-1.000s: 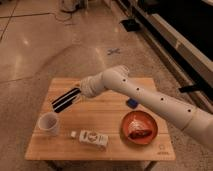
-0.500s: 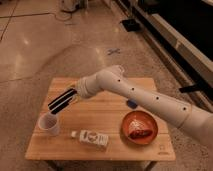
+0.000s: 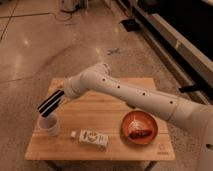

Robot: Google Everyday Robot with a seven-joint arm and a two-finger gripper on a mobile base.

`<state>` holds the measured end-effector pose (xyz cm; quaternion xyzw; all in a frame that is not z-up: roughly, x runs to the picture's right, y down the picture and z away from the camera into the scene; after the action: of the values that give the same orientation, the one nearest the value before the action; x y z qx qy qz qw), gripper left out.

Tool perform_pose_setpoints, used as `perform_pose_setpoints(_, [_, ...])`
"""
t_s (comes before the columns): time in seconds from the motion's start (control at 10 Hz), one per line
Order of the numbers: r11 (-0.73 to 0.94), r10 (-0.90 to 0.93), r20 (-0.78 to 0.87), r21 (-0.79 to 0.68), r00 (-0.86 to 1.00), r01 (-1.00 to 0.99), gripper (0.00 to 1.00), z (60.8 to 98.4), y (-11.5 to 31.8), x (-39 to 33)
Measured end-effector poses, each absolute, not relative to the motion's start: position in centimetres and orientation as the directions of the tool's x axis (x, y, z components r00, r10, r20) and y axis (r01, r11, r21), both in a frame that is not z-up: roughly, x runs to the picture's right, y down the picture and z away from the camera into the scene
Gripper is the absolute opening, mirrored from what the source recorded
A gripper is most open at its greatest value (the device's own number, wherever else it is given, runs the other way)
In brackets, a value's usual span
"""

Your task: Place the eraser in the ceramic cup

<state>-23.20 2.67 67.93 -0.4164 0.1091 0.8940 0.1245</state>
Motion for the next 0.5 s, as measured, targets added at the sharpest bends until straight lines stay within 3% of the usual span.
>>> perform_pose_setpoints(0.5, [-0.938, 0.160, -0.723, 0.101, -0.672, -0.332, 0.00, 70.0, 4.3, -23.5])
